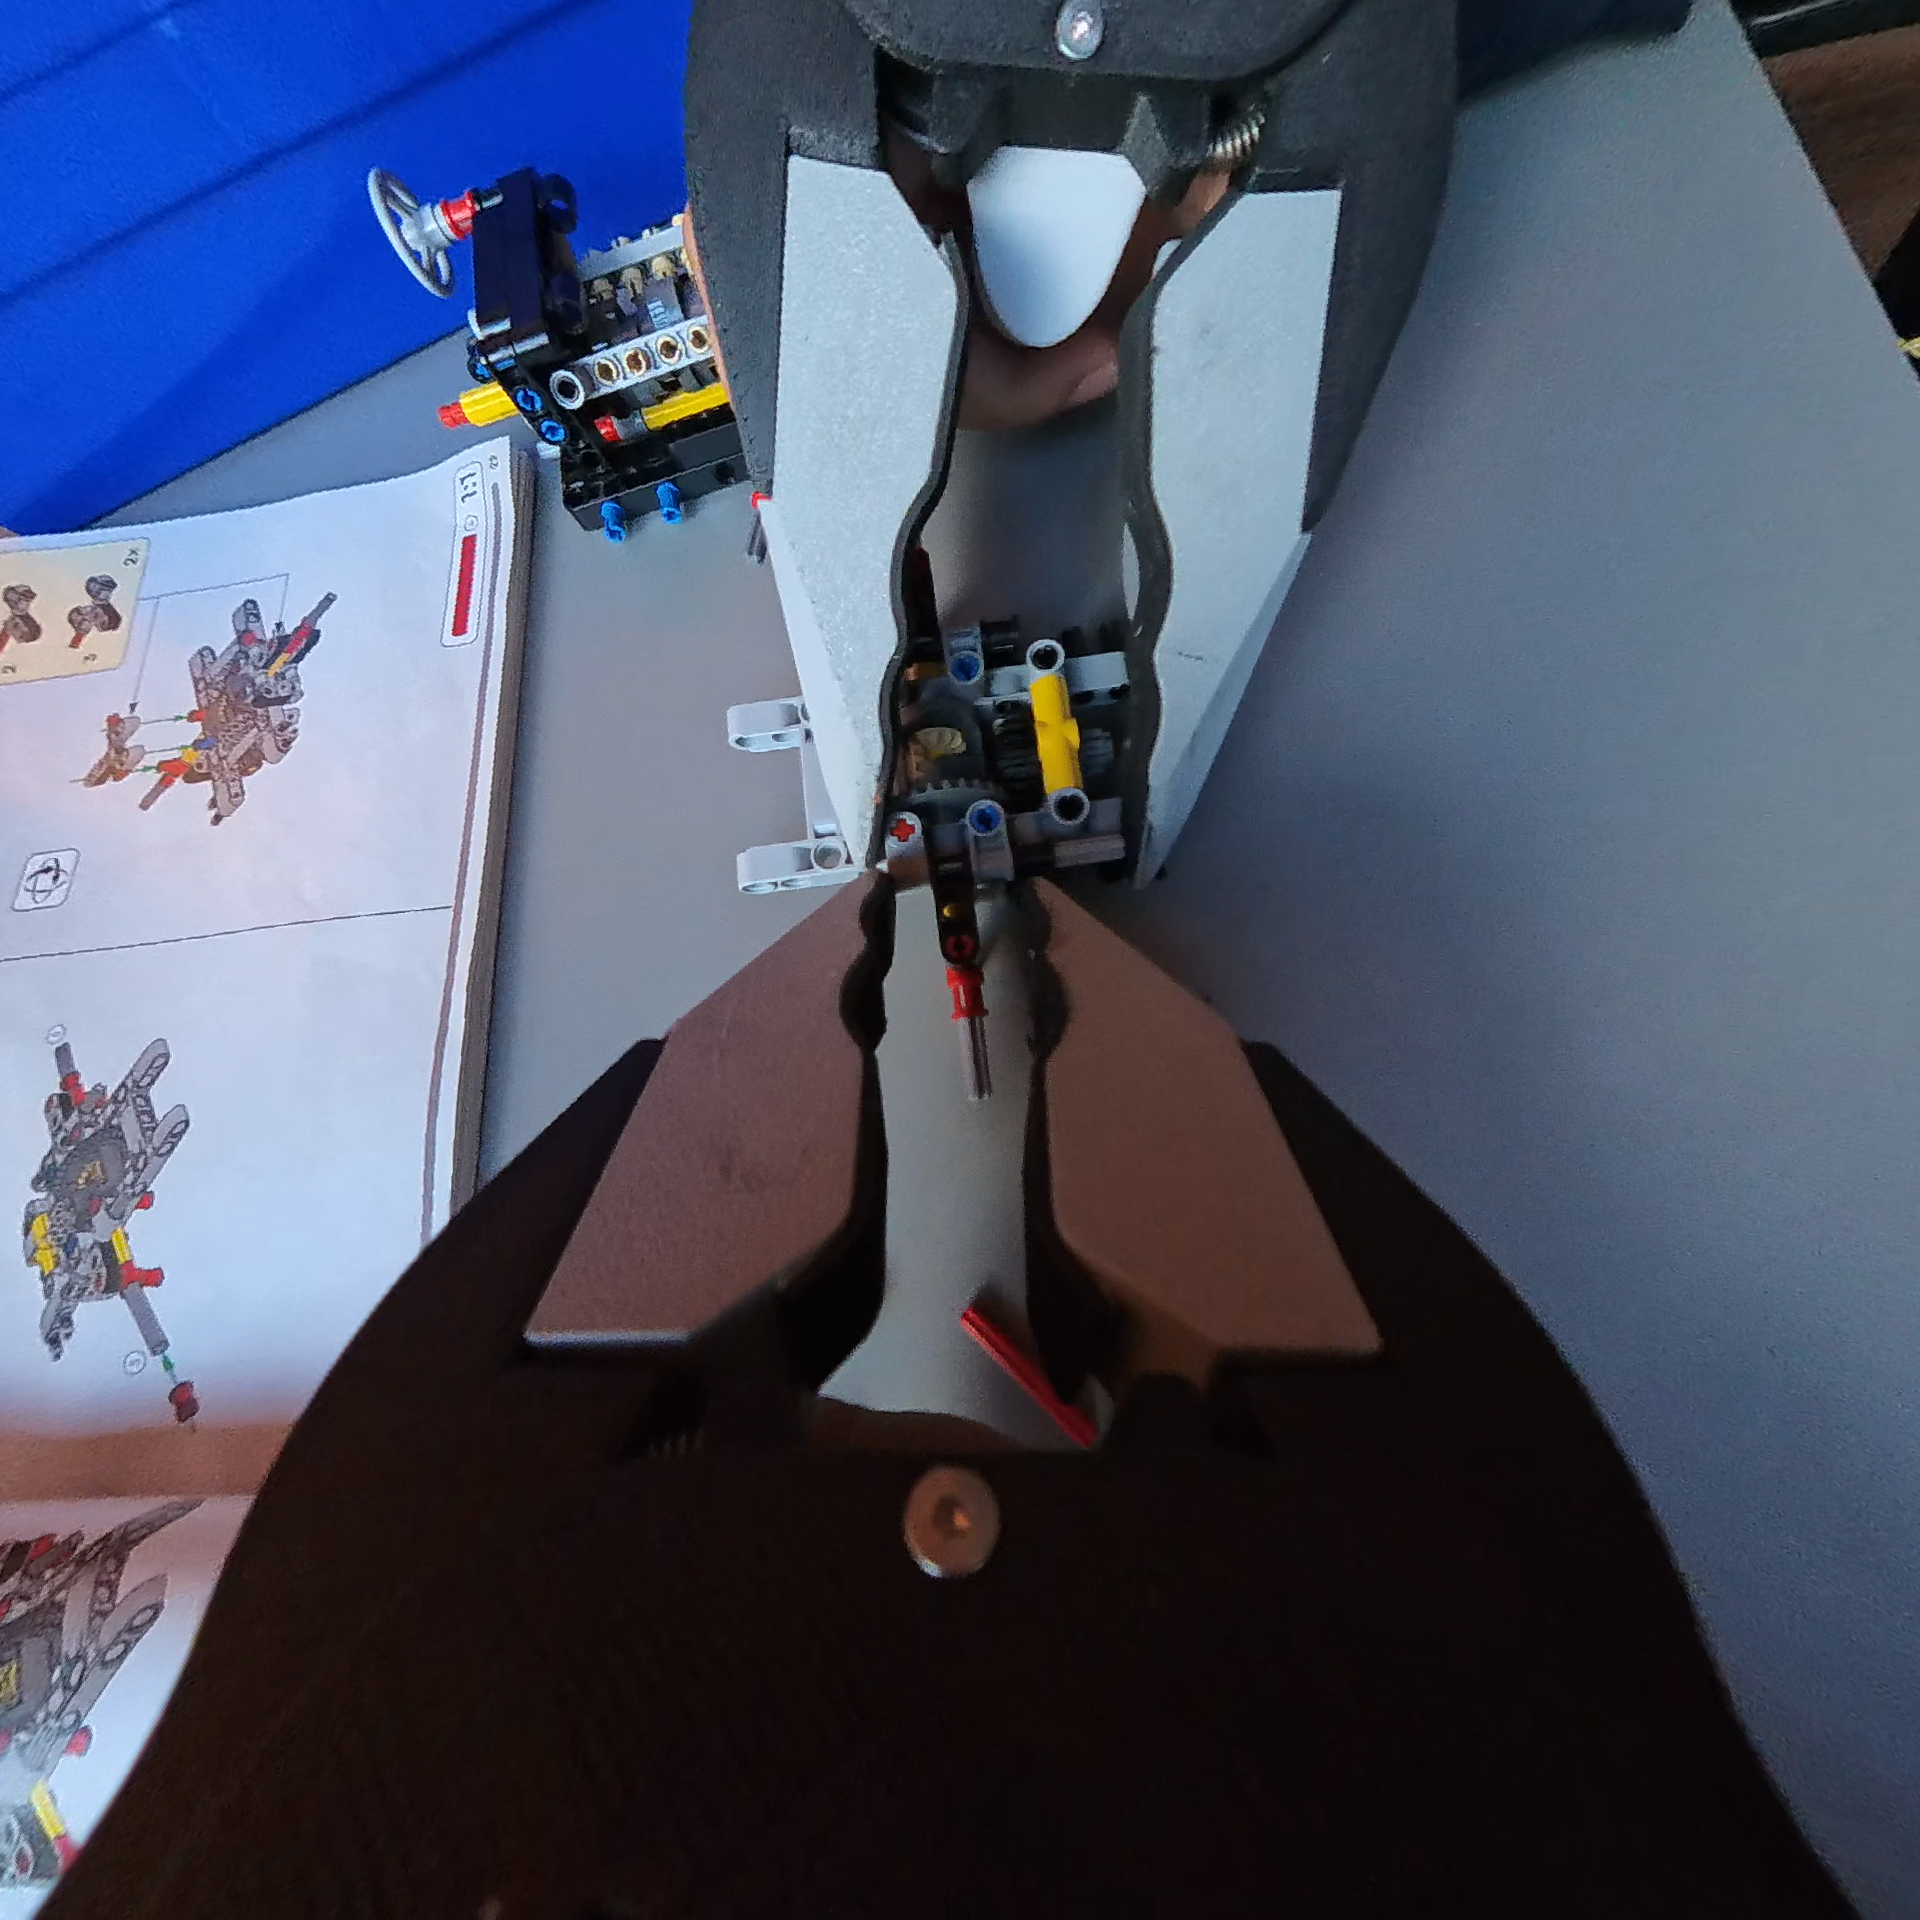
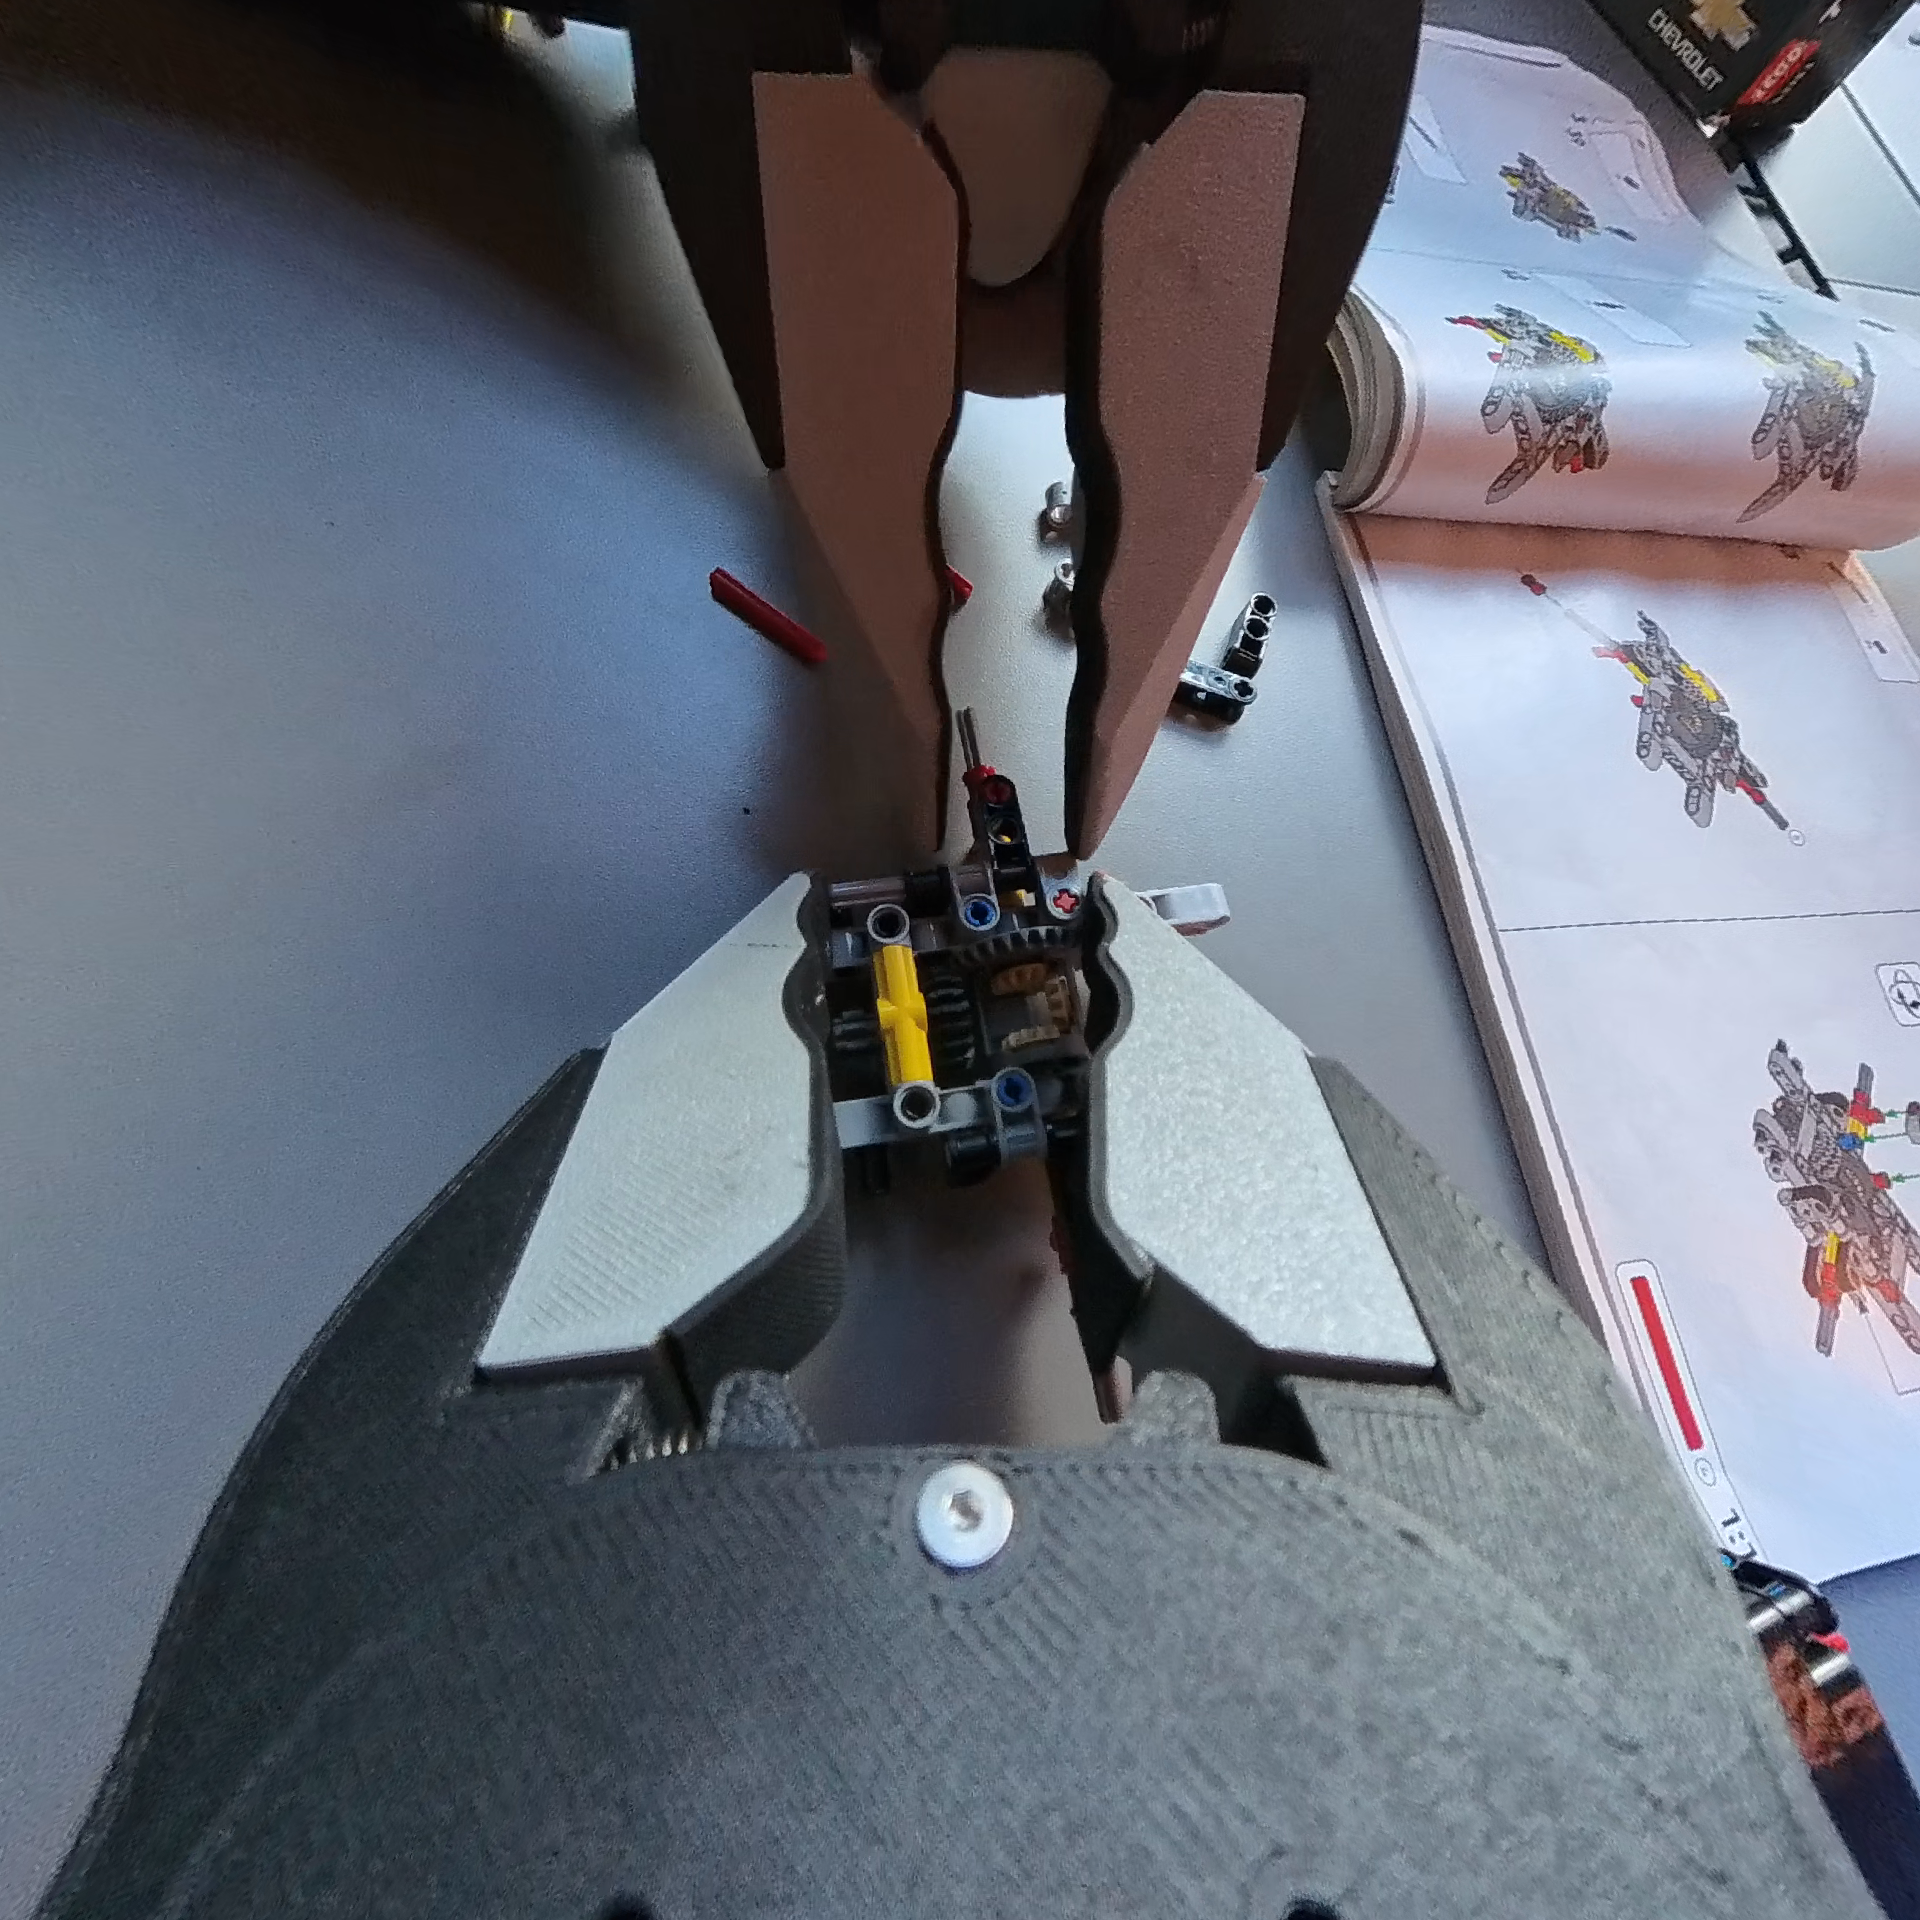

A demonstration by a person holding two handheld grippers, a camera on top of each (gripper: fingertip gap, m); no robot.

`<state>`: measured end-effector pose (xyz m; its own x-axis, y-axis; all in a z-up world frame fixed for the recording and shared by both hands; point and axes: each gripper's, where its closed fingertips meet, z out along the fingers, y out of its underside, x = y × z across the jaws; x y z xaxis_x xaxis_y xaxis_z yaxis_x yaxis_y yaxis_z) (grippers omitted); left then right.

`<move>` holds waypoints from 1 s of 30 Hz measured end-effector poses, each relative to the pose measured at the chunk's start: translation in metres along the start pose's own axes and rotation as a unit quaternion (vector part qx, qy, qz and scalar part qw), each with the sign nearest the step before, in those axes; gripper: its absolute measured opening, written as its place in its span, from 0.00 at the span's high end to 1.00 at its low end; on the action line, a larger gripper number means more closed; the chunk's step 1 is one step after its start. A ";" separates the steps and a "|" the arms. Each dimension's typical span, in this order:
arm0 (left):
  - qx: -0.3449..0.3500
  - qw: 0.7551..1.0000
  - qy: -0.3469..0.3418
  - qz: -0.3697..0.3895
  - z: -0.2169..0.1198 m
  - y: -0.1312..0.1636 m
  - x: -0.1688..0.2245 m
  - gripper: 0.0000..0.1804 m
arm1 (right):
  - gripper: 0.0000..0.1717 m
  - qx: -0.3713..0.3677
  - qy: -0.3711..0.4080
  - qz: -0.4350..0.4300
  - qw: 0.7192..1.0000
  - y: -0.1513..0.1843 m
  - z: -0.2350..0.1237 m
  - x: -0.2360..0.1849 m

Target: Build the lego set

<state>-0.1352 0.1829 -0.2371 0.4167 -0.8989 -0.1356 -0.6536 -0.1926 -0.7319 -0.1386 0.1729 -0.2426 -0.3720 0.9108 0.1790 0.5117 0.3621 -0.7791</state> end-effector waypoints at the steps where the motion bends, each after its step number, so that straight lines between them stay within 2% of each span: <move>1: 0.000 1.000 0.001 -0.005 0.000 0.000 0.000 0.89 | 0.73 0.000 0.000 -0.001 1.000 0.000 0.000 0.000; 22: -0.017 1.000 -0.021 -0.002 0.002 0.005 -0.004 0.93 | 0.74 -0.010 0.002 -0.006 1.000 0.000 0.001 -0.001; 30: -0.029 0.999 -0.029 -0.007 0.002 0.007 -0.004 0.93 | 0.74 -0.009 -0.020 0.036 0.999 -0.002 0.002 0.000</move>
<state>-0.1407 0.1863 -0.2430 0.4608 -0.8720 -0.1651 -0.6817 -0.2286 -0.6950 -0.1411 0.1715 -0.2427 -0.3649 0.9258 0.0984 0.5524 0.3003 -0.7776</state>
